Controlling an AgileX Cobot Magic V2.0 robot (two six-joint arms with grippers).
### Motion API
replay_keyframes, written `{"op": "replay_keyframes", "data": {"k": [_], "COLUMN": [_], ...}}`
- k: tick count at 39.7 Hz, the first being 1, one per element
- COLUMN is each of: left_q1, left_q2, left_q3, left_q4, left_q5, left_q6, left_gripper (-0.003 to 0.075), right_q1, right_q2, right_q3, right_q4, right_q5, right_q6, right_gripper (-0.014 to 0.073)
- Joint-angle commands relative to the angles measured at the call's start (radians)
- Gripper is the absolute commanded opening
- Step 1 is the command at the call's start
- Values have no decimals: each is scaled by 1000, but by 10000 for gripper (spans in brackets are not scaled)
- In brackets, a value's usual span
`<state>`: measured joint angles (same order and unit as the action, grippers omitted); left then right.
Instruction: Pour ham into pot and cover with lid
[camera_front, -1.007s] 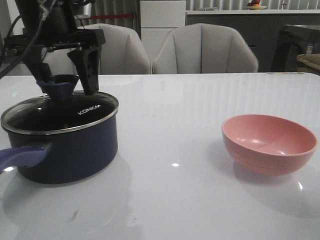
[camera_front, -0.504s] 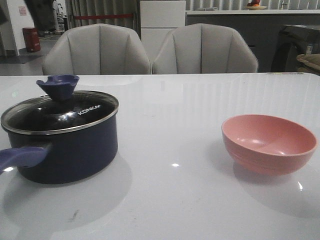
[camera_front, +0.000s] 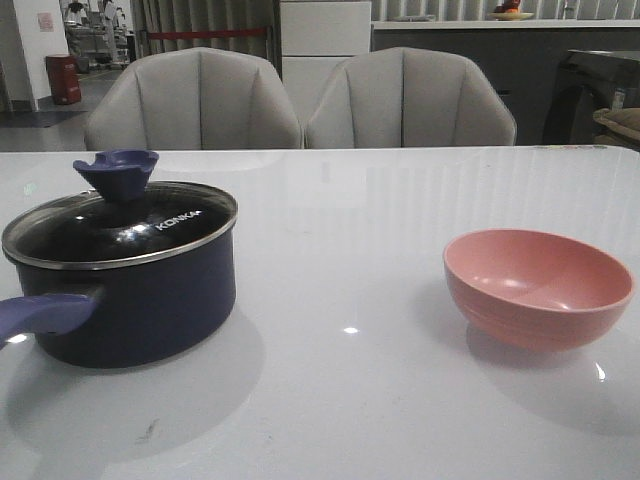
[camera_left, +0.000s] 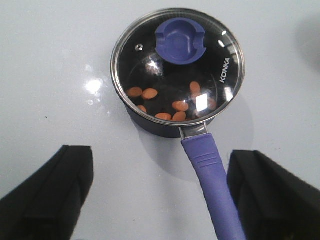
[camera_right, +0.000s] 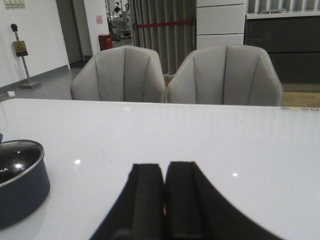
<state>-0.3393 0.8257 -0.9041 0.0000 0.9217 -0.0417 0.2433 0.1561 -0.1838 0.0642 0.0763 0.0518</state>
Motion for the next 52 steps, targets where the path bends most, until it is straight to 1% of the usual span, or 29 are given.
{"op": "replay_keyframes", "data": {"k": [1, 7, 9, 12, 15, 19, 21, 23, 24, 49, 51, 52], "left_q1": [-4, -4, -4, -4, -4, -4, -4, -4, -4, -4, -4, -4], "left_q2": [-137, -350, -408, -484, -554, -623, -642, -652, -654, -654, -654, -654], "left_q3": [60, 193, 234, 296, 350, 404, 414, 416, 416, 416, 420, 427], "left_q4": [0, 6, 13, 21, 31, 33, 33, 33, 31, 31, 31, 28], "left_q5": [-133, -190, -196, -208, -227, -253, -253, -244, -239, -236, -245, -270], "left_q6": [-12, 3, 3, 3, 3, 3, 3, 3, 3, 3, 3, 3], "left_gripper": [585, 583, 568, 514, 403, 182, 97, 131, 135, 133, 133, 133], "right_q1": [2, 2, 2, 2, 2, 2, 2, 2, 2, 2, 2, 2], "right_q2": [9, 9, 9, 9, 9, 9, 9, 9, 9, 9, 9, 9], "right_q3": [-25, -25, -25, -25, -25, -25, -25, -25, -25, -25, -25, -25], "right_q4": [3, 3, 3, 3, 3, 3, 3, 3, 3, 3, 3, 3], "right_q5": [-86, -86, -86, -86, -86, -86, -86, -86, -86, -86, -86, -86], "right_q6": [-7, -7, -7, -7, -7, -7, -7, -7, -7, -7, -7, -7], "right_gripper": [152, 152, 152, 152, 152, 152, 152, 152, 152, 152, 152, 152]}}
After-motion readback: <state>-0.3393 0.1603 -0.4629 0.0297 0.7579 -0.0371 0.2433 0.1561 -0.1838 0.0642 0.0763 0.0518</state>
